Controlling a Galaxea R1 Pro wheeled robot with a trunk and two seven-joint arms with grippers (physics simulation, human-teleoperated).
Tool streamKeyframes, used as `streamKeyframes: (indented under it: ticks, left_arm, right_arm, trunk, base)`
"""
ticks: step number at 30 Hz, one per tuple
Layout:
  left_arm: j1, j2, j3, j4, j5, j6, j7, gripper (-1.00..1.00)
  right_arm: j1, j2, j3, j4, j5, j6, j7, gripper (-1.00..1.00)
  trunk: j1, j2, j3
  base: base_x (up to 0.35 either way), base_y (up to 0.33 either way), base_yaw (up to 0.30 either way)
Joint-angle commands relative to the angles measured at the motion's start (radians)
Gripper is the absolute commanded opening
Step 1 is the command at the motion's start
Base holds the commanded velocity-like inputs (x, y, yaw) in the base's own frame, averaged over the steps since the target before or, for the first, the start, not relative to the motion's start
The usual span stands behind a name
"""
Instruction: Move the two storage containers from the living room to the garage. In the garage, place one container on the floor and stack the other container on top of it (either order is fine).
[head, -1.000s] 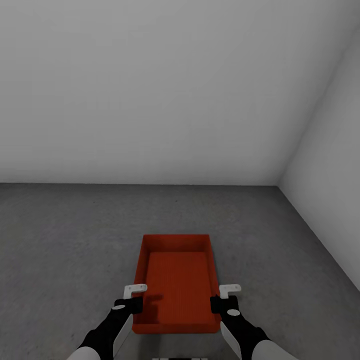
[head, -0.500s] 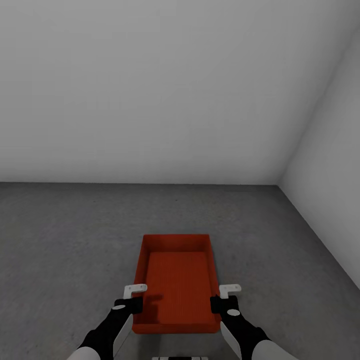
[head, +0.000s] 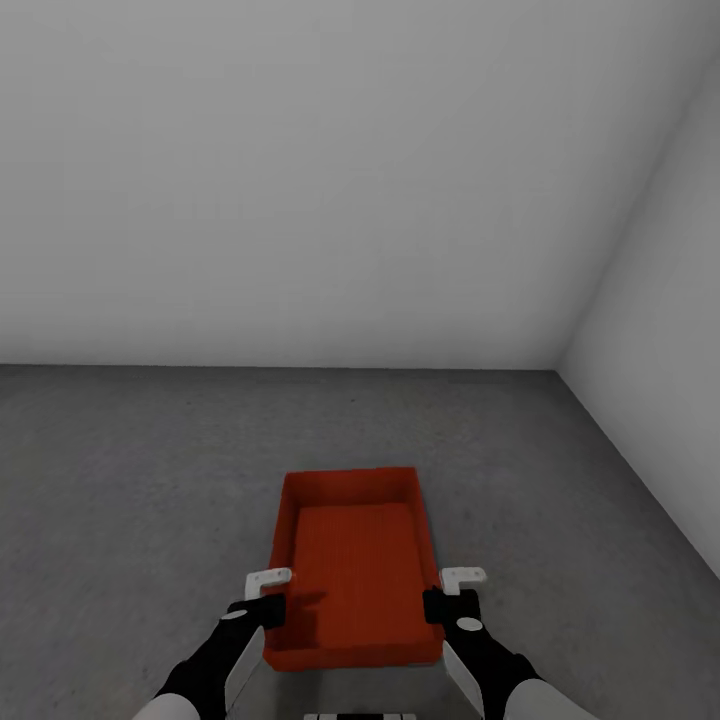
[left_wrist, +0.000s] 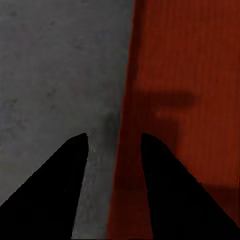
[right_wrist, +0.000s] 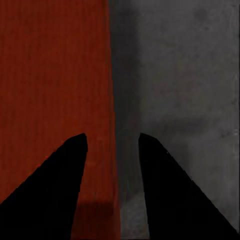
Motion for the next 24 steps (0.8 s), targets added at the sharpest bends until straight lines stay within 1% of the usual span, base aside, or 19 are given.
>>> streamKeyframes:
  ticks: [1, 17, 19, 24]
  left_arm:
    - [0.0, 0.0, 0.0, -0.002, 0.012, 0.005, 0.005, 1.0]
    - [0.0, 0.001, 0.001, -0.005, 0.015, 0.005, 0.004, 1.0]
    - [0.0, 0.001, 0.005, -0.005, 0.015, 0.005, 0.004, 1.0]
    - [0.0, 0.0, 0.029, -0.007, 0.014, 0.006, 0.004, 1.0]
  right_arm:
    - [-0.001, 0.0, 0.006, 0.001, -0.009, -0.004, -0.006, 1.0]
    - [-0.001, -0.002, 0.006, 0.001, -0.007, -0.002, -0.001, 1.0]
    - [-0.001, -0.002, 0.006, 0.0, -0.007, 0.0, -0.001, 1.0]
    - [-0.001, -0.002, 0.006, 0.0, -0.007, 0.003, -0.002, 1.0]
  trunk:
    - [0.0, 0.0, -0.001]
    - [0.0, 0.0, -0.001]
    - [0.0, 0.0, -0.001]
    - [0.0, 0.0, -0.001]
  base:
    - [0.0, 0.0, 0.0]
    - [0.0, 0.0, 0.0]
    - [0.0, 0.0, 0.0]
    - [0.0, 0.0, 0.0]
